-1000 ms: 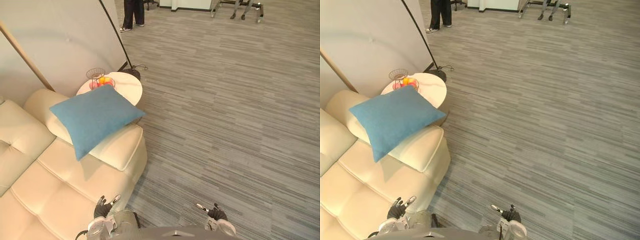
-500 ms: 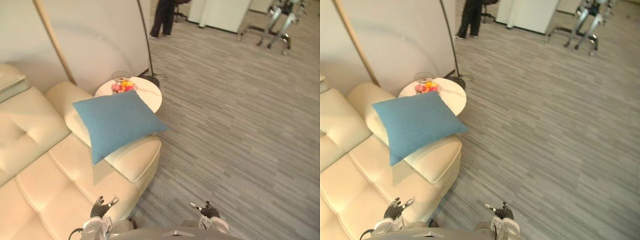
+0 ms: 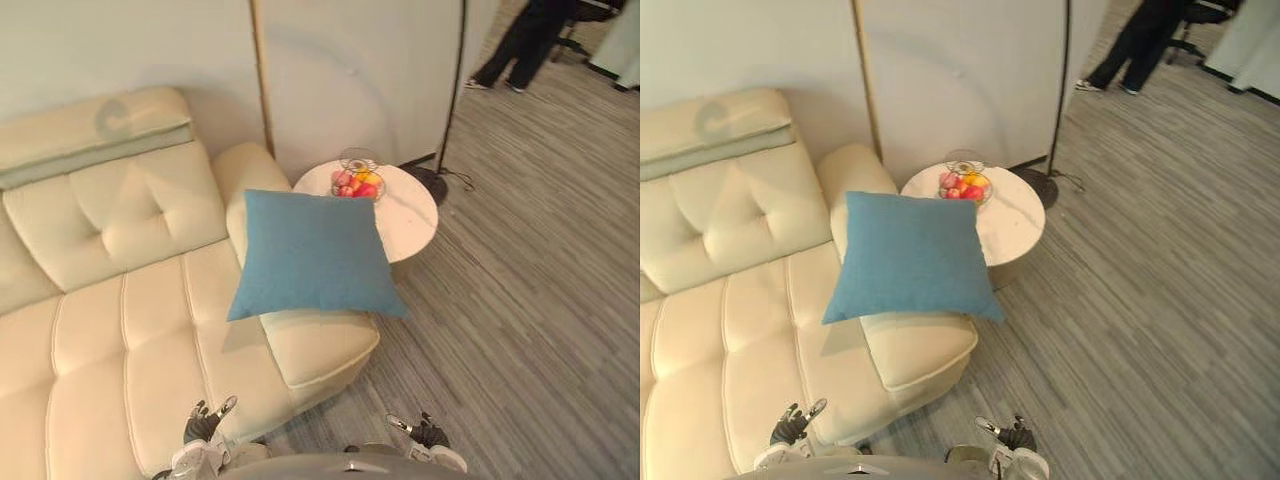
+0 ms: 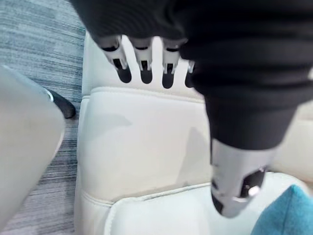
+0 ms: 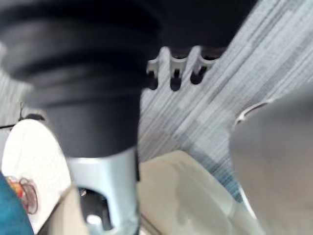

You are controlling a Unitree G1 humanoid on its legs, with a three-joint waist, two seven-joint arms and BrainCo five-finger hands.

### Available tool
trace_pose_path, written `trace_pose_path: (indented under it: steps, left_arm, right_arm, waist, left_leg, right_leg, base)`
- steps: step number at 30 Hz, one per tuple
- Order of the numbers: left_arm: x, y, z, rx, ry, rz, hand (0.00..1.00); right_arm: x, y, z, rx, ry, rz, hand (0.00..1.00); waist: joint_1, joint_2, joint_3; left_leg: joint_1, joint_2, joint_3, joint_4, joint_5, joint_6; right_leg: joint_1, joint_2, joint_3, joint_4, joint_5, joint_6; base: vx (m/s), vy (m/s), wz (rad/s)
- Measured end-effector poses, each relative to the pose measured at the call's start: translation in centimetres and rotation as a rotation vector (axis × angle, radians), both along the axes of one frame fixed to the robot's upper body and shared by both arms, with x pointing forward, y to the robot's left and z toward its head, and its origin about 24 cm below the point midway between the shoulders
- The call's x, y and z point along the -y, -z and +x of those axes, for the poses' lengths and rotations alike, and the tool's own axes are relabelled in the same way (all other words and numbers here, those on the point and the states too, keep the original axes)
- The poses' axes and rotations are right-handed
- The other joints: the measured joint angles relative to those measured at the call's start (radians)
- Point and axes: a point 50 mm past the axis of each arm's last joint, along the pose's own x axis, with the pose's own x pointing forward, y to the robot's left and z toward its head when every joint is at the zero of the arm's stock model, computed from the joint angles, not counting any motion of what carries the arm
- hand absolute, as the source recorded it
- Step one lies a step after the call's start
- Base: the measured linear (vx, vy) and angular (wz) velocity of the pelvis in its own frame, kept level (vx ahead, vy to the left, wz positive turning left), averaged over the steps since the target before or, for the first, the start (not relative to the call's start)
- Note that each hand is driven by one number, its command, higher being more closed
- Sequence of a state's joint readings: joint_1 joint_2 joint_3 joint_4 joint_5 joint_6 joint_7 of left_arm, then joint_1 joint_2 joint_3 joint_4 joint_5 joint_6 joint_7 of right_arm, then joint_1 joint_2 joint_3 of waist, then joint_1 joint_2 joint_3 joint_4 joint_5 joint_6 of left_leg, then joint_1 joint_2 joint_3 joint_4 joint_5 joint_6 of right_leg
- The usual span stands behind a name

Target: Pick up cushions and gather them together orderly.

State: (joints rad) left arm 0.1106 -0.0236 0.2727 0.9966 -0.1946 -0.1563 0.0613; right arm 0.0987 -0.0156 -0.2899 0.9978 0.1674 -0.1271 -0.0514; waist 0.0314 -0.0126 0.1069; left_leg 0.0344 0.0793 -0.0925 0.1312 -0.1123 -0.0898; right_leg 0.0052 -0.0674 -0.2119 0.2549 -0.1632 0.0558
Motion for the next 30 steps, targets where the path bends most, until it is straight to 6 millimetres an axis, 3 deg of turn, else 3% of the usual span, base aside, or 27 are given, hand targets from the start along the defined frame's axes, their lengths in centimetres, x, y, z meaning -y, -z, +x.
trace_pose_path:
  steps: [5, 12, 13, 23, 30]
  left_arm:
    - [-0.9, 0.0, -0.1, -0.018, 0.064, 0.034, 0.00]
    - [-0.9, 0.3, -0.8, -0.061, 0.115, 0.043, 0.00]
    - [-0.9, 0.6, -0.9, -0.096, 0.174, 0.048, 0.00]
    - [-0.9, 0.6, -0.9, -0.097, 0.176, 0.042, 0.00]
    - [-1.6, 0.7, -1.0, -0.114, 0.116, 0.015, 0.00]
  right_arm:
    - [-0.6, 0.3, -0.4, -0.011, 0.033, 0.025, 0.00]
    - [-0.4, 0.5, -0.7, -0.034, 0.039, 0.026, 0.00]
    - [0.1, 0.6, -0.7, -0.059, 0.020, 0.016, 0.00]
    - [0.3, 0.7, -1.0, -0.067, 0.035, 0.018, 0.00]
    - [1.2, 1.0, -2.0, -0.114, 0.183, 0.061, 0.00]
  waist:
    - [-0.001, -0.037, -0.014]
    - [-0.023, -0.030, -0.013]
    - [-0.031, -0.011, -0.026]
    - [-0.031, -0.012, -0.026]
    - [-0.031, -0.012, -0.031]
  left_leg:
    - [0.015, -0.007, 0.073, -0.052, 0.057, 0.004]
    - [0.076, -0.009, 0.118, -0.174, 0.128, 0.016]
    - [0.099, -0.075, 0.173, -0.217, 0.142, 0.066]
    - [0.074, -0.075, 0.172, -0.218, 0.133, 0.067]
    - [0.054, -0.082, 0.189, -0.217, 0.131, 0.065]
  right_leg:
    - [0.043, -0.007, -0.016, -0.077, 0.034, -0.005]
    - [0.052, 0.004, 0.036, -0.145, 0.091, -0.007]
    - [0.079, -0.017, 0.150, -0.221, 0.127, 0.029]
    - [0.075, -0.022, 0.146, -0.245, 0.128, 0.032]
    - [0.068, -0.028, 0.144, -0.277, 0.153, 0.037]
  base:
    - [0.03, 0.001, 0.19]
    - [-0.11, 0.015, -0.20]
    - [-0.07, -0.003, -0.01]
    - [-0.02, -0.002, 0.01]
    - [0.10, 0.002, -0.03]
